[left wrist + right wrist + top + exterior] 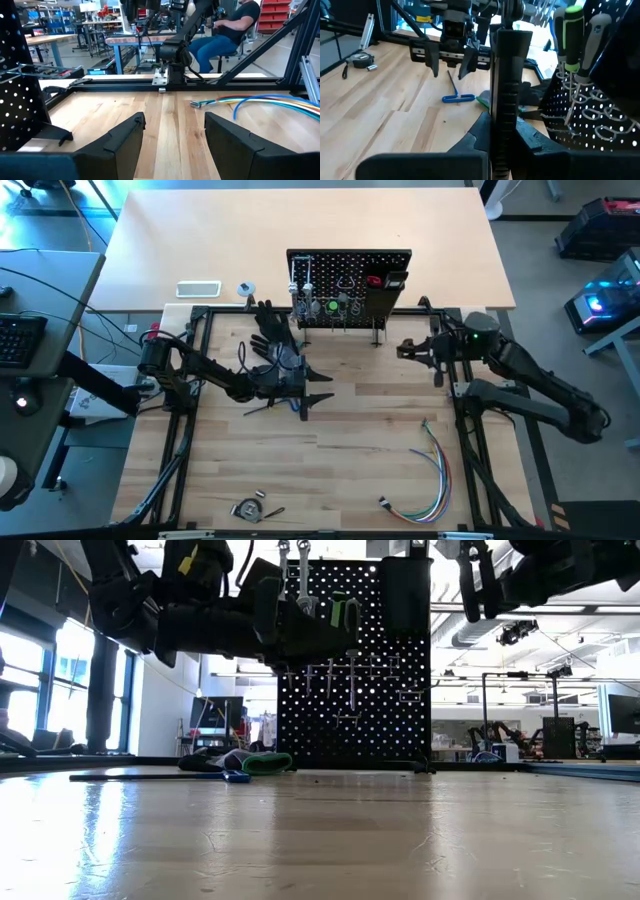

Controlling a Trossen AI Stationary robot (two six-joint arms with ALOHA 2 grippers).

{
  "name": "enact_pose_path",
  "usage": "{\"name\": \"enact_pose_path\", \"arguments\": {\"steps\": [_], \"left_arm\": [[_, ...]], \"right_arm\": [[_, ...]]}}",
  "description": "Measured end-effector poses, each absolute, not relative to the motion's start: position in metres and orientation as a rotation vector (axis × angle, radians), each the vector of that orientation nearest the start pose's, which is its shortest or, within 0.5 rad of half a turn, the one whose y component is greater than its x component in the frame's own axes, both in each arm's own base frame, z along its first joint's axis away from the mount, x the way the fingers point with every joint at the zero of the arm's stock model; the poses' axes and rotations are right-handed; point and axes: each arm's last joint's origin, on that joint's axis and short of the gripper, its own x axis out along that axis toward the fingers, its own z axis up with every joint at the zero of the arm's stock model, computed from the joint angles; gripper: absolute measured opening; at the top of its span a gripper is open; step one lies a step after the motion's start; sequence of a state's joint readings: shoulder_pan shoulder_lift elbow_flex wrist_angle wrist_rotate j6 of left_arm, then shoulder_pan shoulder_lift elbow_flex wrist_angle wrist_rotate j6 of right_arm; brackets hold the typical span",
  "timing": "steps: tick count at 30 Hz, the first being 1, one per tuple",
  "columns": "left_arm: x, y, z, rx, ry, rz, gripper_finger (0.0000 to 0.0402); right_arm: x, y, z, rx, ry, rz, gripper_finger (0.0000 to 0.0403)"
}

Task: Hang tools onto peg board
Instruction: Hang the black pliers on the pegboard

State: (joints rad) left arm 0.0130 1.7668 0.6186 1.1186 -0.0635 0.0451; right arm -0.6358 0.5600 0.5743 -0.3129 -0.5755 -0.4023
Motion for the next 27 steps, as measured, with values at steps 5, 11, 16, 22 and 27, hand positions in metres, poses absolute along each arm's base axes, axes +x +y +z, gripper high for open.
{"name": "enact_pose_path", "arguments": {"steps": [5, 11, 16, 22, 27], "left_arm": [[0.323, 0.006, 0.161, 0.039, 0.031, 0.076, 0.0202], [0.323, 0.006, 0.161, 0.036, 0.031, 0.076, 0.0202], [0.323, 0.006, 0.161, 0.031, 0.031, 0.076, 0.0202], [0.323, 0.003, 0.159, 0.030, 0.045, 0.067, 0.0202], [0.323, 0.003, 0.158, 0.041, 0.054, 0.067, 0.0202]], "right_arm": [[0.112, -0.065, 0.280, -0.217, 0.254, -0.013, 0.0021], [0.114, -0.068, 0.294, -0.205, 0.136, -0.097, 0.0021], [0.113, -0.069, 0.302, -0.186, 0.069, -0.182, 0.0021], [0.095, -0.061, 0.302, -0.142, 0.090, -0.345, 0.0021], [0.077, -0.048, 0.296, -0.083, 0.123, -0.363, 0.0021]]}}
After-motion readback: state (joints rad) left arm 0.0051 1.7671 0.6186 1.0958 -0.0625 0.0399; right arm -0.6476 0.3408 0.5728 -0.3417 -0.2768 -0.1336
